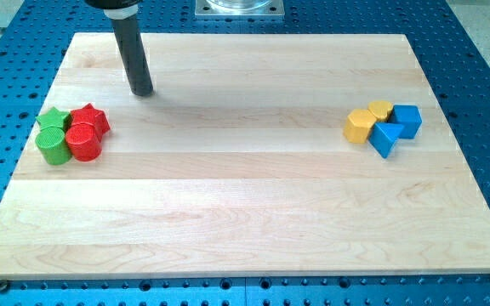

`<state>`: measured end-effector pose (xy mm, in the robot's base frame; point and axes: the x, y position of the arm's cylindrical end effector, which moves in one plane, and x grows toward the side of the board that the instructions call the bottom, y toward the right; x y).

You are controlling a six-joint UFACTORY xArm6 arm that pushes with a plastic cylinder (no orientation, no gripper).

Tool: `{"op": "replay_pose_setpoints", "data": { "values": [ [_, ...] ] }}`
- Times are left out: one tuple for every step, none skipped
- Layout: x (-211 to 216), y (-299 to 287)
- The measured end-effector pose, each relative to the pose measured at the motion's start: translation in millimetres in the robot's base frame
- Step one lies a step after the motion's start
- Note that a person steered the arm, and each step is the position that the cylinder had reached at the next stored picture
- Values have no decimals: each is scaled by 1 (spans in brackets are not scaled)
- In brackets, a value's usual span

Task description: Place your arm bottom of red blocks

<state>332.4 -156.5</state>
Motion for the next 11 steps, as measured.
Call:
{"op": "replay_pose_setpoints", "data": {
  "values": [
    [0,0],
    [0,-8],
    [0,-8],
    [2,-8],
    [-13,-8],
    [7,15],
    [86,53],
    [212,53],
    [251,-25],
    [210,-55],
    [166,-66]
  ]
}}
